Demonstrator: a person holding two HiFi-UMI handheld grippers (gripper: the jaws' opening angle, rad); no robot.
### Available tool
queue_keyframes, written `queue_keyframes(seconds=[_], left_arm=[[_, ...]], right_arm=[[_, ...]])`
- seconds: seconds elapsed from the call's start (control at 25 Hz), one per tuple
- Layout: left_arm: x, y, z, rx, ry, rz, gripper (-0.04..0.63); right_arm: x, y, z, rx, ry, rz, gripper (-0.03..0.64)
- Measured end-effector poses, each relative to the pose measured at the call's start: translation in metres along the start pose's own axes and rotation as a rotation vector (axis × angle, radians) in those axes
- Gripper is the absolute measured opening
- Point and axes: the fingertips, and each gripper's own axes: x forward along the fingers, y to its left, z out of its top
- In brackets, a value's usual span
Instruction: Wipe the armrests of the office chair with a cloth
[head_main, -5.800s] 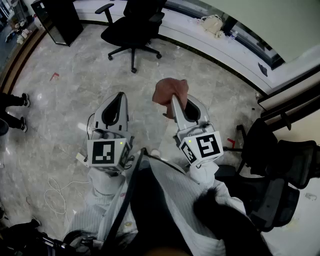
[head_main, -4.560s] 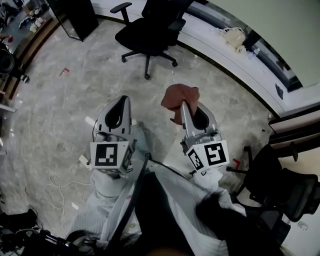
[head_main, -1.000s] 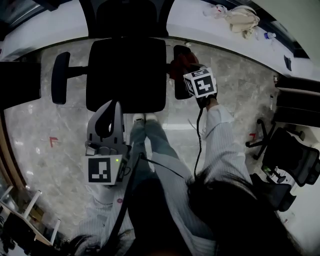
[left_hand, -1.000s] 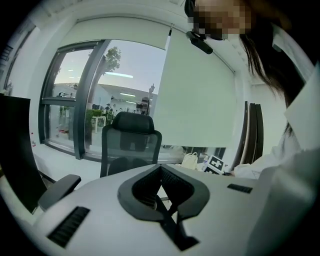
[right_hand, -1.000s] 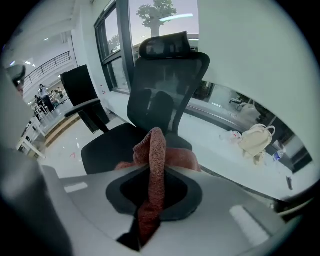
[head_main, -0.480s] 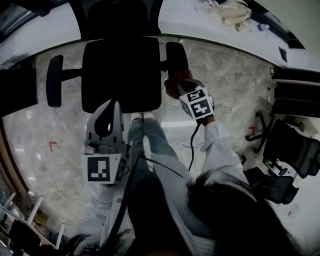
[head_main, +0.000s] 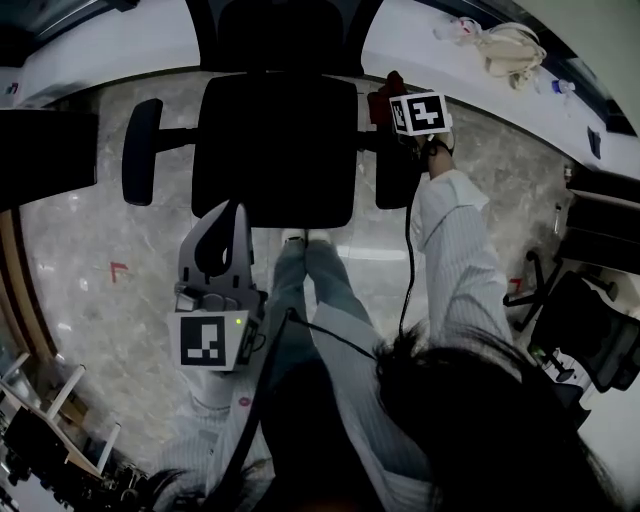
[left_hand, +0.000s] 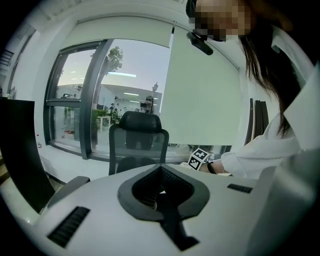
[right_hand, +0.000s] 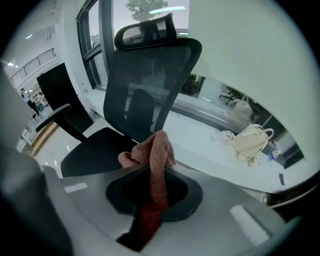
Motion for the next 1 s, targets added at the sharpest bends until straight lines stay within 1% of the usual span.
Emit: queue_keyframes(seconds=[0.08,0.12,0.2,0.28,0.36,0.48,0.56,0.68,0.76,0.88,1.0], left_arm=[[0.001,0.005,0.005,-0.027,-0.023,0.021,0.005],[0.001,0.006,0.004,-0.031,-0.02,0.023,0.005],[-0.002,0.004,-0.005,-0.014,0.007,0.01,0.005],[0.001,-0.001,-0.001,-0.015,-0.007,0.002,0.005],[0.004,-0.006,0.008,-0.028,-0.042,-0.003,0.005],[0.006,-0.016,0.009,-0.012,-0.049,-0.03,0.005],[0.008,-0.026,0.017,-0.021,-0.081,-0.047,0.005],[0.009,-0.043,0.016,-0.023,-0.068,-0.075,0.005],[0.009,-0.053,0.014,-0.012,-0.057,-0.092,0.005],[0.007,-0.06,0.007,0.003,-0.043,-0.092,0.005],[0.005,-0.065,0.004,-0.016,-0.045,-0.087,0.005]], right_arm=[[0.002,-0.002,0.003,0.017,0.002,-0.003,0.036],[0.001,-0.001,0.002,0.014,-0.003,-0.004,0.035],[-0.006,0.005,-0.005,-0.001,-0.015,0.002,0.035],[-0.018,0.015,-0.019,-0.029,-0.017,0.018,0.034],[-0.033,0.03,-0.039,-0.056,-0.013,0.045,0.034],[-0.061,0.059,-0.076,-0.064,-0.026,0.097,0.034],[-0.084,0.076,-0.102,-0.068,-0.044,0.121,0.035],[-0.112,0.093,-0.137,-0.077,-0.076,0.138,0.034],[-0.123,0.098,-0.152,-0.07,-0.094,0.143,0.034],[-0.128,0.099,-0.159,-0.075,-0.095,0.15,0.035],[-0.12,0.092,-0.152,-0.09,-0.082,0.153,0.035]])
